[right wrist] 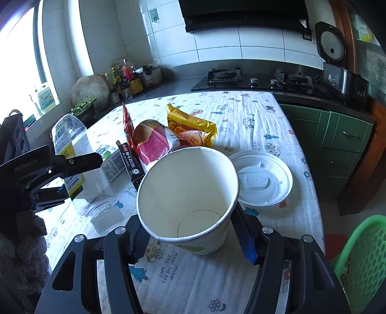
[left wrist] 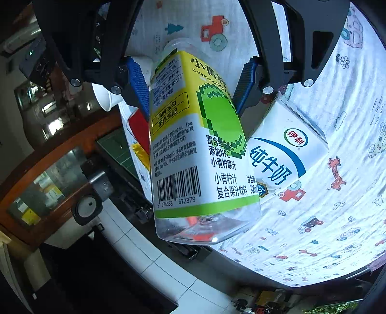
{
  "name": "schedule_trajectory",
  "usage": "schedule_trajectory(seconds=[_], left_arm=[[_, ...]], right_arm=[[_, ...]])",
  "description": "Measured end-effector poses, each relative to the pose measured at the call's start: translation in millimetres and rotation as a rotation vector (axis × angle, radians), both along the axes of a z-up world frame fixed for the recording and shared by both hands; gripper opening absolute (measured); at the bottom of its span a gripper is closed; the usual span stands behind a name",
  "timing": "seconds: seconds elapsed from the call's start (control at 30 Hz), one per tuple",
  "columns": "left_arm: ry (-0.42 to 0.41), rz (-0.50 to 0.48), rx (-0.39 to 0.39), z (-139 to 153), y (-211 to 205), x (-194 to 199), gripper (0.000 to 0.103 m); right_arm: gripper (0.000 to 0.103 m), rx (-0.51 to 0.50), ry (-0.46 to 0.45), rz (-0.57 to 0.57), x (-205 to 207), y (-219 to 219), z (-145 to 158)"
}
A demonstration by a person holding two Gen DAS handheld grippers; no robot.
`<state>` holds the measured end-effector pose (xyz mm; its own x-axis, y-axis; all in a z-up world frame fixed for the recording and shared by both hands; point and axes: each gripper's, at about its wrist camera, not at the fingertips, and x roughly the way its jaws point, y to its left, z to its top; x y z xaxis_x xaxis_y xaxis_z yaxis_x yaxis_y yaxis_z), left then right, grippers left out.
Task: Collect trash
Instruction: 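Grasp the white paper cup with the right gripper while the left holds the bottle, then carry the paper cup into the green basket with the right gripper while the left carries the bottle there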
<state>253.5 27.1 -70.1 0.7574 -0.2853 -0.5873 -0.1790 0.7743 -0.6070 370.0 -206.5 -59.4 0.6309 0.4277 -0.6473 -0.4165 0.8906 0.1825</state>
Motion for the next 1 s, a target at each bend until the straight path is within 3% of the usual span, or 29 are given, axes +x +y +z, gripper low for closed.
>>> schedule_trajectory(seconds=[0.27,0.5,0.73,1.0], left_arm=[[-0.043,-0.096,0.013,23,-21,-10,0.064],[-0.082,-0.220,0.033,42,-69,-12,0.064],[-0.091,-0.344,0.038,48,-130,-6,0.064],[-0.097,-0.486,0.079,53,-210,11,0.064]], right_arm=[[0.059,0.032,-0.035,-0.046,-27,-22,20],[0.059,0.017,-0.048,-0.178,-58,-84,30],[0.059,-0.033,-0.004,-0.362,-82,-173,17],[0.060,-0.055,0.075,-0.520,-105,-258,-20]])
